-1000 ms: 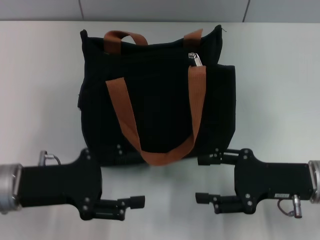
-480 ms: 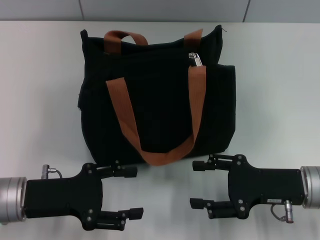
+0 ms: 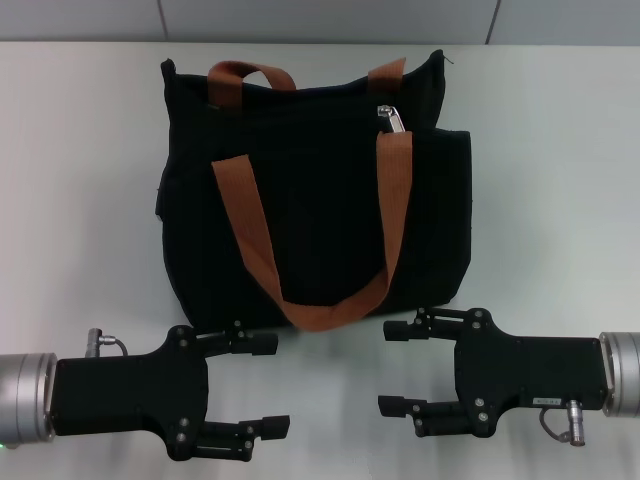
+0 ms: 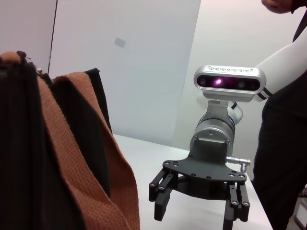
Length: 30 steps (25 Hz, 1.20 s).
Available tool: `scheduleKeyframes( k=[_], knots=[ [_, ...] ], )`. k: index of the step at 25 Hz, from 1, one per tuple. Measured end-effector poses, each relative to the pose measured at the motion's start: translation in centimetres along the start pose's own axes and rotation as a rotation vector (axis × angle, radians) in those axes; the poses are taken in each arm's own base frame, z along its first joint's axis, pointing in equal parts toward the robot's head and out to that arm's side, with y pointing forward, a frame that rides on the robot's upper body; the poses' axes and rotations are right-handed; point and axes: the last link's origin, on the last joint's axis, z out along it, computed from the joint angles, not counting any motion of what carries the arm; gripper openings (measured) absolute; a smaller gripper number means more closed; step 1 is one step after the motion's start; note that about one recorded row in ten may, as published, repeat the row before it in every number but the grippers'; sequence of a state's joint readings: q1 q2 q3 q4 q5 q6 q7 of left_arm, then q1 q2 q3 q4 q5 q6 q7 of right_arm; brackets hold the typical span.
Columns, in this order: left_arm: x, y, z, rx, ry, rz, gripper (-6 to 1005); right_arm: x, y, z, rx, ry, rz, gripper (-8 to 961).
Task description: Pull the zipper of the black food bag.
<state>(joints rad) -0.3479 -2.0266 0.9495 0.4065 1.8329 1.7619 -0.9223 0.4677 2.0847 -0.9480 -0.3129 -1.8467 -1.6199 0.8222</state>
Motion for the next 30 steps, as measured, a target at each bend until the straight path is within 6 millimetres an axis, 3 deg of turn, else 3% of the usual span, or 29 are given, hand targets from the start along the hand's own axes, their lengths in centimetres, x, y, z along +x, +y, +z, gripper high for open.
scheduleKeyframes(
  k=[30],
  knots=[
    [-0.06,0.10,0.08,0.000,0.003,-0.004,833,0.07,-0.13,0.00,0.008,0.005,0.000,754]
  ],
)
